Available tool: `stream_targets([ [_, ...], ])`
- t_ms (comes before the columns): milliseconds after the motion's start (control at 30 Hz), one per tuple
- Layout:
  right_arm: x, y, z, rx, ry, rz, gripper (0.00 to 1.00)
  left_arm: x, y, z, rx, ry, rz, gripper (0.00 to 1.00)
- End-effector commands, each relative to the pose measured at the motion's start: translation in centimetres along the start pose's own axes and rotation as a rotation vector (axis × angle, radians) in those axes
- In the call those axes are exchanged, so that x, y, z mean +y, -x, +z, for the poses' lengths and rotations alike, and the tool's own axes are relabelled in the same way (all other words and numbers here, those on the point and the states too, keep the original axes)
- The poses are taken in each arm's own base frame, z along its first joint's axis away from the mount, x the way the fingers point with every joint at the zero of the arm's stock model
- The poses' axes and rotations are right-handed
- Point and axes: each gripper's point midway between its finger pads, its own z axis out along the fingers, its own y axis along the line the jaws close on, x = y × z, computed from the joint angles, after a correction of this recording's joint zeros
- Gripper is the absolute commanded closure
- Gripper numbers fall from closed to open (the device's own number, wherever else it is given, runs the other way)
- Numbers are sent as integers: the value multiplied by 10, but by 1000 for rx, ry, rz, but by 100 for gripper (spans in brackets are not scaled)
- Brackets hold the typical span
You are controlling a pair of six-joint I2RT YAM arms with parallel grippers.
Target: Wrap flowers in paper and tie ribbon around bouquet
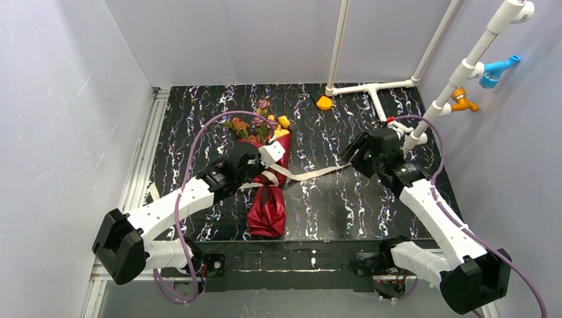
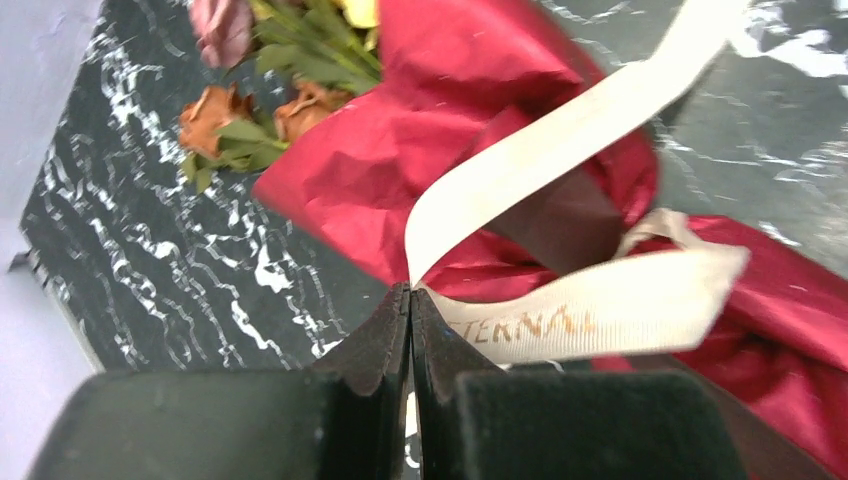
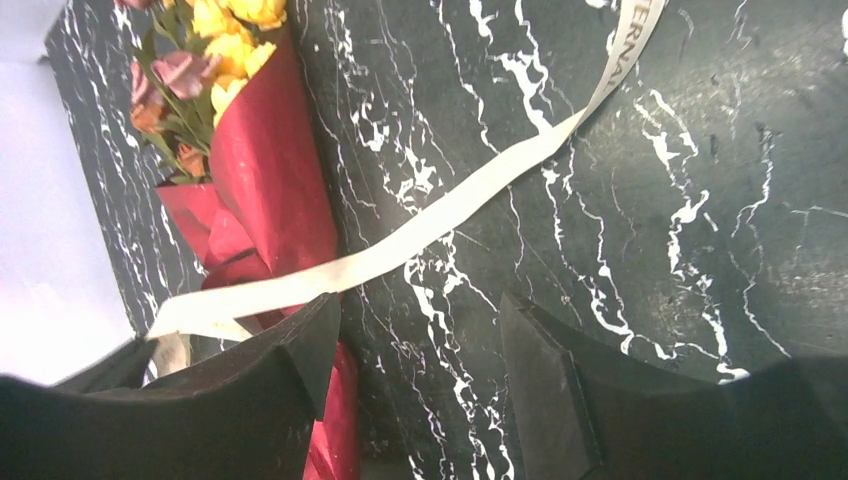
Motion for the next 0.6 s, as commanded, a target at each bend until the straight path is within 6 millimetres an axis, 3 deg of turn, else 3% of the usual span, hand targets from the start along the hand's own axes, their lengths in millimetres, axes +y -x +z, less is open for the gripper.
stream_targets([
  [0,14,-6,7,14,60,8,32,49,19,7,-124,230,-41,100],
  [133,14,-11,9,21,65,9,32,72,1,20,-2,365,-74,100],
  [400,17,-16,14,39,86,-1,32,79,-6,25,-18,444,-85,100],
  [500,41,-30,25,107,208,-36,33,78,-7,23,-43,446,-79,100],
  [567,59,-47,37,175,267,-116,24,76,-6,22,-63,432,-88,100],
])
